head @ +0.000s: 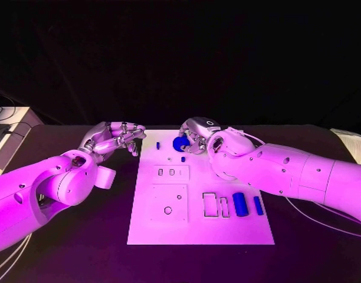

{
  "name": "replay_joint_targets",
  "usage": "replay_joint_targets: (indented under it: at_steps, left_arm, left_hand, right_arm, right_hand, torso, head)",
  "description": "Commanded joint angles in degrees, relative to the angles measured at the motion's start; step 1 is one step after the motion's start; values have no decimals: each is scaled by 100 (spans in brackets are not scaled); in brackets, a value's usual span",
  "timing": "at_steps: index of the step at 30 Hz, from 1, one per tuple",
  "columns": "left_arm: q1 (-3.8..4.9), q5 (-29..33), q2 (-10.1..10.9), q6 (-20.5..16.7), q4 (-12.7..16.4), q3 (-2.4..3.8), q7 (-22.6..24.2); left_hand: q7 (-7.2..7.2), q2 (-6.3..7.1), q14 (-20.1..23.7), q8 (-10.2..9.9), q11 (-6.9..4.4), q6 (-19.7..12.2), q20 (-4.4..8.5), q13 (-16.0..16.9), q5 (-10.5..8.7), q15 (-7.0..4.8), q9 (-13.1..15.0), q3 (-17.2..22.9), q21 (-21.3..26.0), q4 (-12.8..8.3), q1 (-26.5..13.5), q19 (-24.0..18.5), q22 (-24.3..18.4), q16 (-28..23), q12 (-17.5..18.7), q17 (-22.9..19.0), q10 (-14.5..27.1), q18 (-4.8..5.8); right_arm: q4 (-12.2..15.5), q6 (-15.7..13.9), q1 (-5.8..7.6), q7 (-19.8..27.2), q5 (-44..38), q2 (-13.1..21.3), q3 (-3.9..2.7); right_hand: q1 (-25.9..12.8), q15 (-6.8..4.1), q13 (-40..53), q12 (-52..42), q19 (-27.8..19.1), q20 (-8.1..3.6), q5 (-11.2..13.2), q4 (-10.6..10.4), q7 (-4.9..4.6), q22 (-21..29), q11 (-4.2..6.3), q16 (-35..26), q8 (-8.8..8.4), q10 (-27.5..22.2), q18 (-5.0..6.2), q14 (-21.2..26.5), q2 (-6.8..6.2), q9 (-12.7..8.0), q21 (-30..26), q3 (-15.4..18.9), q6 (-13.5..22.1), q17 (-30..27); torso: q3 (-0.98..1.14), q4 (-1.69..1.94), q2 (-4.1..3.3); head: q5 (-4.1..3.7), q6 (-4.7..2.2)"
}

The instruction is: Assemble the parts on the task board

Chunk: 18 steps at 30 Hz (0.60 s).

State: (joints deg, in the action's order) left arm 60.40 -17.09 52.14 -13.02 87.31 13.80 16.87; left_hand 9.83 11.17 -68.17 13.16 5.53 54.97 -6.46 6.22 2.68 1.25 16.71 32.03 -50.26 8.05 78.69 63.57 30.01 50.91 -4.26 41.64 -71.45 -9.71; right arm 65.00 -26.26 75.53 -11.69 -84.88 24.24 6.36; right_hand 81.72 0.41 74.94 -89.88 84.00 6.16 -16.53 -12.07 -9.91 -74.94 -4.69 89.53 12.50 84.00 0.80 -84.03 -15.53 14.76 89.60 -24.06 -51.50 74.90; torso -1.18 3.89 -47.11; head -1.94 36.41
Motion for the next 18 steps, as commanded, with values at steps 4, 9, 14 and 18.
replay_joint_targets:
  at_steps: [4,9,14,18]
  left_arm:
    - [2,-13,-10,108,1,5,10]
    - [2,-13,-11,110,-2,5,5]
    - [1,-13,-8,114,-6,5,-5]
    - [1,-13,-5,114,-12,5,-11]
  left_hand:
    - [-3,-6,26,-29,3,-49,4,9,20,-2,6,33,-27,-3,-35,-54,10,32,28,8,29,-72]
    - [4,-1,28,-37,9,-62,1,8,19,2,6,32,-40,-2,-44,-65,18,33,33,8,43,-72]
    - [14,1,30,-45,18,-76,-3,6,20,8,7,33,-56,3,-58,-78,29,35,38,8,60,-72]
    - [14,0,30,-45,18,-77,-3,6,20,9,7,33,-56,3,-59,-78,30,35,39,8,61,-72]
  right_arm:
    - [-19,56,-44,58,88,14,24]
    - [-17,172,-43,126,229,29,24]
    - [9,346,-43,178,345,75,25]
    - [35,434,-43,202,385,127,26]
  right_hand:
    - [-255,52,1453,34,584,58,38,-74,-16,-1477,-58,7,-82,546,-71,-554,-15,-32,14,282,104,1321]
    - [-600,58,1434,51,584,77,98,-416,-26,-1477,-65,10,-153,526,-72,-558,181,-56,14,1020,141,1339]
    - [-1344,62,1452,36,589,73,-101,-482,-13,-1488,-64,17,-175,544,-74,-566,563,-62,23,1599,84,1371]
    - [-1482,51,1467,23,591,65,-206,-478,3,-1490,-51,17,-158,560,-75,-567,668,-56,25,1578,26,1375]
  torso:
    - [2,0,2]
    - [1,-3,-2]
    - [1,-1,-1]
    - [-1,1,-1]
  head:
    - [-7,-25]
    - [-10,-27]
    - [-12,-22]
    - [-12,-18]
